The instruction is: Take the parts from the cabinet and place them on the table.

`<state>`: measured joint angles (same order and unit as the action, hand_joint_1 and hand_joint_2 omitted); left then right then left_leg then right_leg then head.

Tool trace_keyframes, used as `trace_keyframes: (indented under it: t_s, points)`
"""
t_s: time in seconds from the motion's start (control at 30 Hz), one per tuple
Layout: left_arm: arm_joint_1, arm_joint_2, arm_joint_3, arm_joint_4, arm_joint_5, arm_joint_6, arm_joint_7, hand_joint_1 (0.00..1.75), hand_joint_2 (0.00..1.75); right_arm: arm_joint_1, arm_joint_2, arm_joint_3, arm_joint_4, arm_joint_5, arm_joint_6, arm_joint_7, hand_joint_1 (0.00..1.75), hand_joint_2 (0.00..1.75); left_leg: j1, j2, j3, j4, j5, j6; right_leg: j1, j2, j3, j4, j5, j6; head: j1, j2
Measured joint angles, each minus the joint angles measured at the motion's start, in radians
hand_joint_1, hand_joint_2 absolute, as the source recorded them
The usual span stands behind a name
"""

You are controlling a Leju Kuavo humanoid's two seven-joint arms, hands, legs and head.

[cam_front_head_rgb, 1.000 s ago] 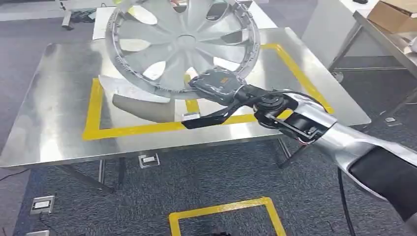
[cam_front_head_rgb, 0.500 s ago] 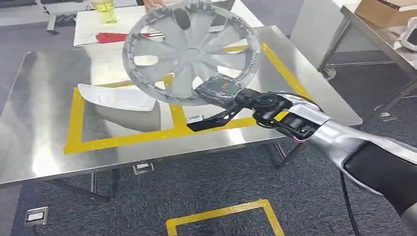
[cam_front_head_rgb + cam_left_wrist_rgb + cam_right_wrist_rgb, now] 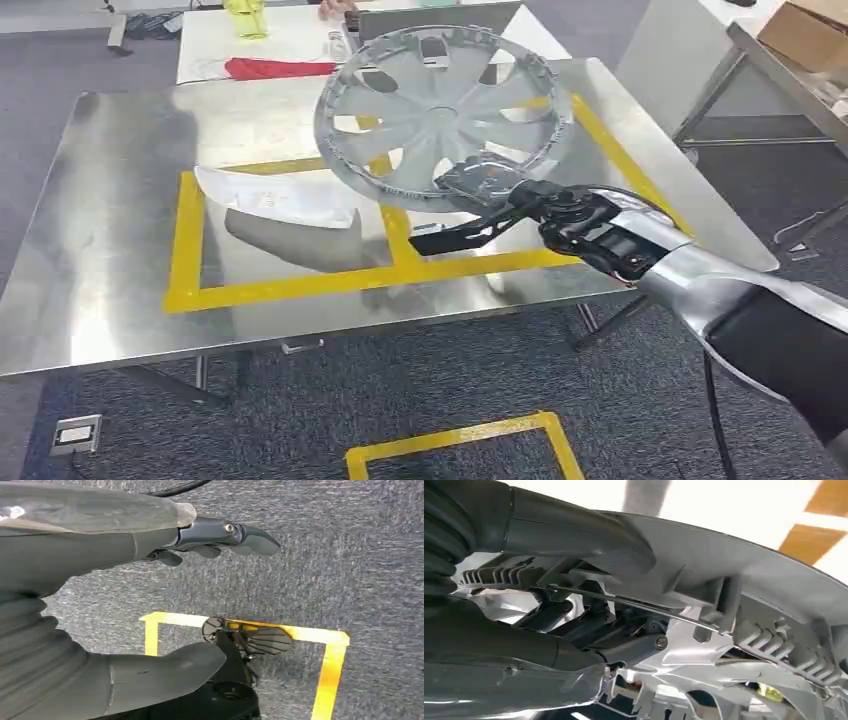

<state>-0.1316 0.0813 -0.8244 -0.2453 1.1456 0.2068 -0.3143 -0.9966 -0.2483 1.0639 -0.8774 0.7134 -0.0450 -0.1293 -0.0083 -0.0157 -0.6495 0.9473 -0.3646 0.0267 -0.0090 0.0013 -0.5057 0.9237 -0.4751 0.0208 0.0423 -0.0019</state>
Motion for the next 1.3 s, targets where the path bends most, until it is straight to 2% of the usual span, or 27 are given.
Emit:
trace_keyframes:
  t_s: [0.3,0.7,1.13,1.3]
  points:
    - [0.001,-0.004,0.000,0.002,-0.004,0.011,0.017,0.00,1.75,0.000,0.000,-0.001,0.036,-0.014,-0.005,0.000,1.75,1.75,-0.001,0.002,0.000,0.000,0.005,0.005,-0.001,0.000,-0.001,-0.001,0.005,0.016,-0.005,0.000]
    - [-0.003,-0.004,-0.005,0.003,0.000,0.003,0.019,0.00,1.75,-0.008,0.000,-0.001,0.080,-0.027,0.006,0.014,1.75,1.75,0.001,0.002,0.004,-0.004,0.008,0.002,0.001,0.000,0.001,-0.001,0.005,0.016,-0.013,0.000]
    - [-0.005,-0.004,-0.007,0.003,0.004,0.002,0.009,0.00,1.75,-0.036,0.001,-0.005,0.166,-0.054,0.001,0.018,1.75,1.75,0.001,0.002,0.005,-0.005,0.008,0.002,0.001,-0.001,0.001,-0.001,0.005,0.016,-0.014,0.000]
    - [-0.003,-0.004,-0.007,0.003,0.014,0.003,0.006,0.00,1.75,-0.046,0.001,-0.017,0.211,-0.109,-0.008,0.030,1.75,1.75,0.001,0.001,0.005,-0.004,0.009,0.001,0.001,-0.002,0.001,-0.001,0.005,0.016,-0.014,0.000]
